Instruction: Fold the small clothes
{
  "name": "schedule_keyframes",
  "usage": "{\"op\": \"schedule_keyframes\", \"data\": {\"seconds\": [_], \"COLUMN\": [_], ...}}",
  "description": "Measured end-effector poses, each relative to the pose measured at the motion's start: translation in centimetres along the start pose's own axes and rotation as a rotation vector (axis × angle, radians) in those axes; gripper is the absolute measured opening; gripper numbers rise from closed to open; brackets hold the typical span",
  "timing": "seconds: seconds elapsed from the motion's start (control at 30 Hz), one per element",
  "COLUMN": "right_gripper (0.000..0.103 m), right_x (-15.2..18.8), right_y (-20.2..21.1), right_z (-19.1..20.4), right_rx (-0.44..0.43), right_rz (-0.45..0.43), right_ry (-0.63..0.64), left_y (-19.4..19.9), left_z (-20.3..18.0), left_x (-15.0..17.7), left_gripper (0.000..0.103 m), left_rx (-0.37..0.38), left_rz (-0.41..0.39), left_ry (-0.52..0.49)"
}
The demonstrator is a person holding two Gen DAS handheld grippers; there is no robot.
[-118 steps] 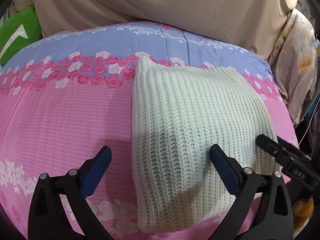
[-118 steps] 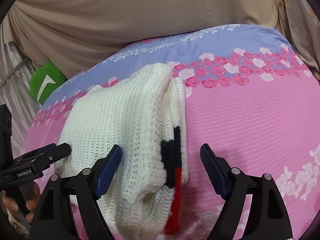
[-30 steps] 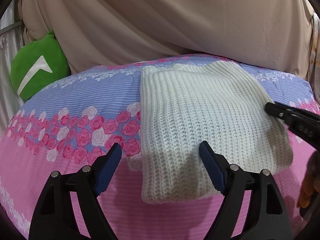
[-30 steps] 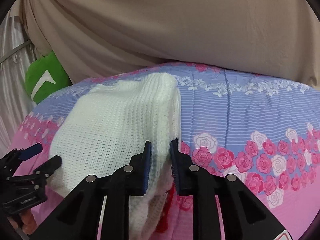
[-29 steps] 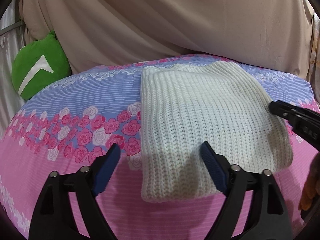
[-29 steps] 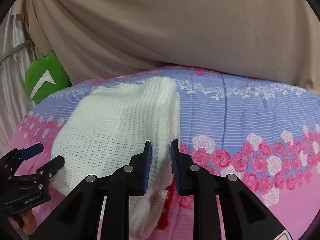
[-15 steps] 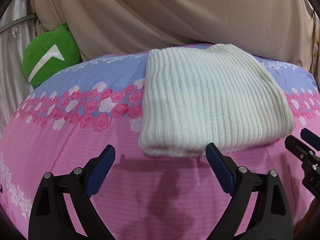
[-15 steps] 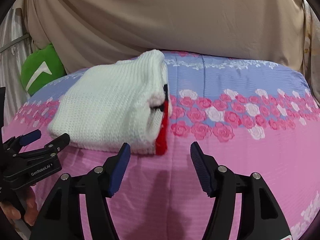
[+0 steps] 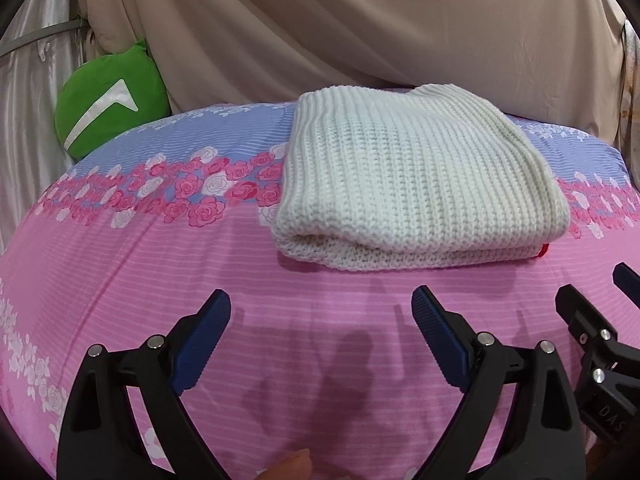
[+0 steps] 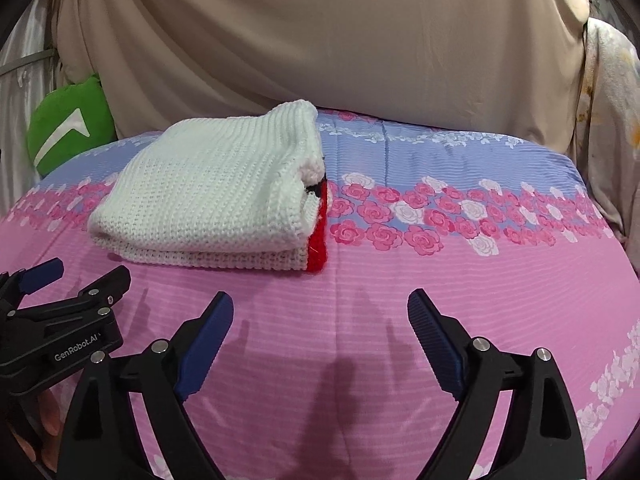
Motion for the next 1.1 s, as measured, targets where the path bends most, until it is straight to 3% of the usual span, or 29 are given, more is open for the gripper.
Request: {"op": "schedule_keyframes", "data": {"seconds": [0.17, 0.5, 1.1], "right_gripper": [0.087, 0.088, 0.088], "right_x": [0.1, 0.3, 0.5], "right_y": [-0.7, -0.4, -0.7], "right_z": [-0.2, 0.7, 1.1], "right_rx": [-0.013, -0.062, -0.058], "right_rz": [0.022, 0.013, 0.033], "right_ry": [-0.022, -0.008, 0.007], "left_y": [0.2, 0.5, 0.3], "left_z": [0.2, -0.1, 0.0], "left_x": [0.0, 0.1, 0.2], "left_gripper": [0.09, 0.09, 0.09], "left_rx": [-0.041, -0.049, -0.088], "left_rz": [-0.014, -0.023, -0.013], "left_ry": [0.008, 0.0, -0.007]}}
Point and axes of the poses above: each gripper's, at about its wrist camera, not at the fingertips, and y roughly against the way its jaws point, z to its left, x to its underside, the point moved 10 cm from there along -y, roughly the way its jaws point, and after that the axes turned 10 degrees about z, right-handed, at the moved point
